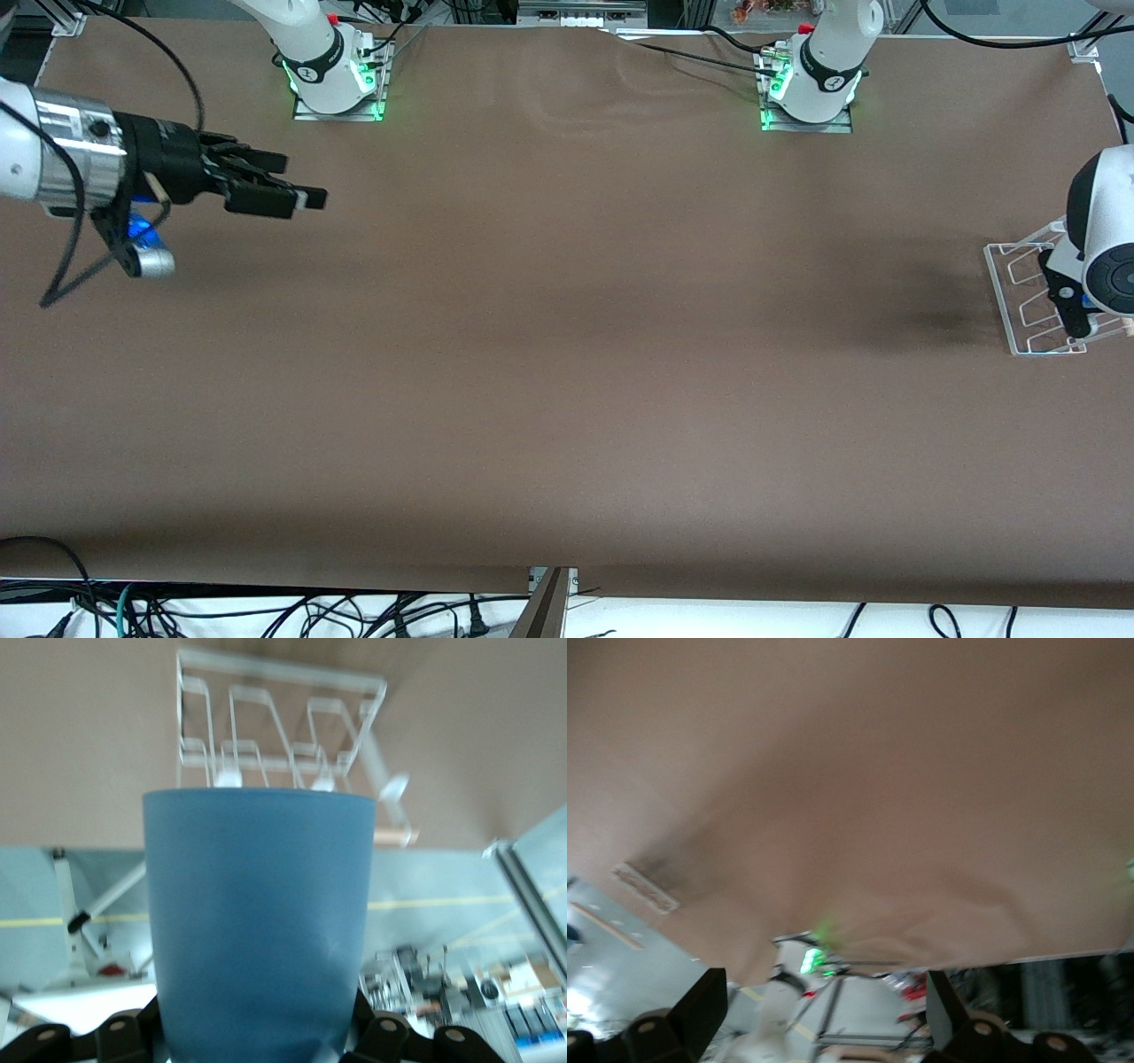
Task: Transfer cup to left arm and place on rack
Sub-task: 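Carry the cup with the left gripper while the right gripper returns to rest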
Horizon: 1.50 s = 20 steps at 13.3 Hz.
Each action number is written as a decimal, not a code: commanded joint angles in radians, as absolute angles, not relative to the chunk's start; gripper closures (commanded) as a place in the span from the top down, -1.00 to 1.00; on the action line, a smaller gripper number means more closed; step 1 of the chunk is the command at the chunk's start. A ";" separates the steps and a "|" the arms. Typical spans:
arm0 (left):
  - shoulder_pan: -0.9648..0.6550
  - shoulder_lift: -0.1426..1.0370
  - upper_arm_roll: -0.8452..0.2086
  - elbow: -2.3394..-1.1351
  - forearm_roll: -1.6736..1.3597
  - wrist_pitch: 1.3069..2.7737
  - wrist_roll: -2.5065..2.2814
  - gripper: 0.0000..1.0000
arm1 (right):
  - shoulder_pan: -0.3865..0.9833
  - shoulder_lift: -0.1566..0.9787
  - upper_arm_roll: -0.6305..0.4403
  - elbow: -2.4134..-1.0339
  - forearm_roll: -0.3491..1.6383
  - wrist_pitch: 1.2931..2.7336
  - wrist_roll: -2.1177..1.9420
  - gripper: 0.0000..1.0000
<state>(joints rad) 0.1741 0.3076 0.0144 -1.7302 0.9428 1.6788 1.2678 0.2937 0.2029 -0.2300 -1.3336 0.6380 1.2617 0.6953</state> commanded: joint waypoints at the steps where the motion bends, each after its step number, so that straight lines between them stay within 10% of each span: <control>1: 0.199 0.278 0.040 -1.842 1.067 1.781 1.261 -1.00 | 0.256 0.057 -0.166 -1.482 0.452 1.275 0.452 0.98; 10: 0.238 0.198 0.043 -2.108 1.517 1.926 1.088 -1.00 | 0.229 -0.078 -0.114 -1.759 0.051 1.574 -0.018 0.98; 20: 0.236 0.206 0.043 -2.235 1.628 1.954 0.870 -1.00 | 0.226 -0.023 -0.100 -1.625 -0.089 1.586 -0.012 0.98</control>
<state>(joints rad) 0.2305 0.2341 0.0461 -2.1963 1.5884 1.9425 0.9113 0.2400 -0.0346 -0.1055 -1.6594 -0.0568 1.5888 -0.0012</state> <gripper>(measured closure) 0.300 0.004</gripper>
